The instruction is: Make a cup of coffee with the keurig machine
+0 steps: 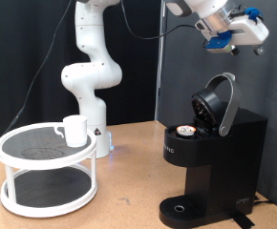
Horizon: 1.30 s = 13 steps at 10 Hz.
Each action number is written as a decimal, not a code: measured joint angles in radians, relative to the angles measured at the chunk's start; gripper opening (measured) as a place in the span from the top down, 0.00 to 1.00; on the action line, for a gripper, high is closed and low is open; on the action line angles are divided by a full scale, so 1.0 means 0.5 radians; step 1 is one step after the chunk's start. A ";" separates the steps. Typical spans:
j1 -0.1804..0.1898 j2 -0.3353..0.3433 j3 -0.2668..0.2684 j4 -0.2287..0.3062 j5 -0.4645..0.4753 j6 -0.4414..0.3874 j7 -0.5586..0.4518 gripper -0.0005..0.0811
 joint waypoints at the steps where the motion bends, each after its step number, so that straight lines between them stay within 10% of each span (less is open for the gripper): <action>1: 0.000 0.001 0.001 0.000 -0.047 0.000 0.011 0.09; 5: -0.007 0.008 0.000 -0.017 -0.164 -0.014 0.042 0.43; 7: -0.015 0.012 -0.001 -0.047 -0.212 -0.018 0.050 0.83; 13: -0.059 0.032 -0.011 -0.129 -0.249 -0.017 0.050 0.99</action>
